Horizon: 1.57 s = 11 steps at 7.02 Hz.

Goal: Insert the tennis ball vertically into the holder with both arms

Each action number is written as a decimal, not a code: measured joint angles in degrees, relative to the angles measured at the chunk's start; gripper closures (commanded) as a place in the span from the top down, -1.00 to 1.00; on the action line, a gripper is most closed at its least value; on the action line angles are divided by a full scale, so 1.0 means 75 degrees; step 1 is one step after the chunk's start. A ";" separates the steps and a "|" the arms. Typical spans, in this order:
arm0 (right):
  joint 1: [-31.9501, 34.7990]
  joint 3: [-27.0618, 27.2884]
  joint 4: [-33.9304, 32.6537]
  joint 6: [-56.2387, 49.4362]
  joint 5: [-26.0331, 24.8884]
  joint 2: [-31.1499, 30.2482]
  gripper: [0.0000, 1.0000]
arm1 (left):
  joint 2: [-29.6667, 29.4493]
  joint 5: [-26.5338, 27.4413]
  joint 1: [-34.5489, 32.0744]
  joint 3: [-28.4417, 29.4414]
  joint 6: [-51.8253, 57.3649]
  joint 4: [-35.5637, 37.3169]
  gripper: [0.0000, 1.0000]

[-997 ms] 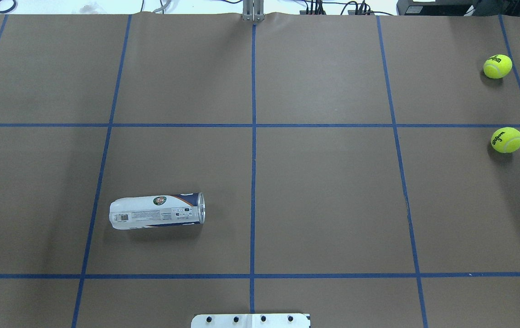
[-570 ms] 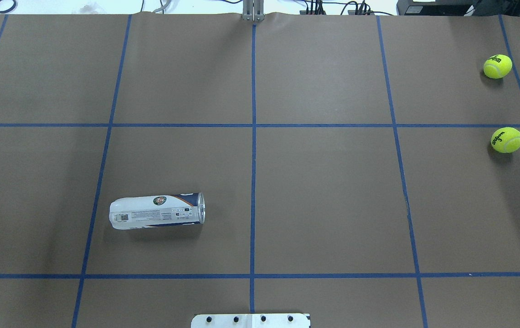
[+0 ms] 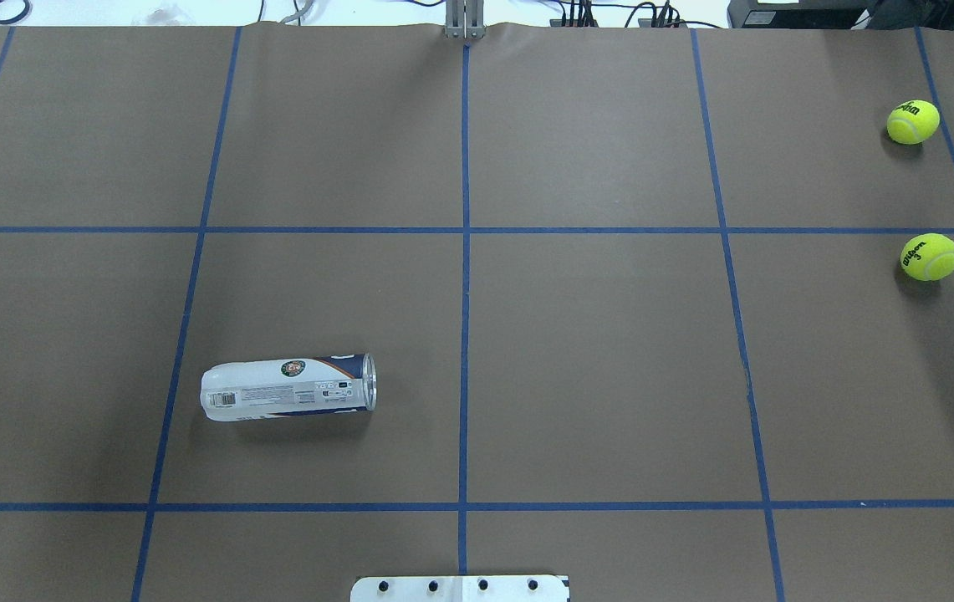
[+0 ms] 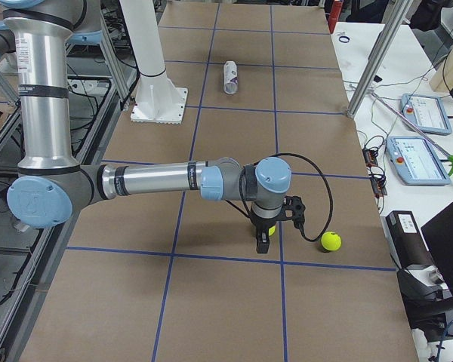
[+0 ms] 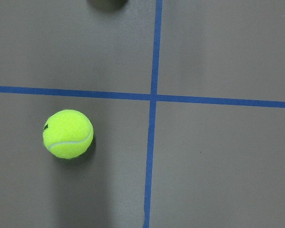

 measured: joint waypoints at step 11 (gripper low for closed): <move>0.0000 -0.0037 -0.0007 0.0004 0.0016 -0.0054 0.99 | -0.2085 -0.1080 0.2587 0.0033 -0.1185 -0.4594 0.97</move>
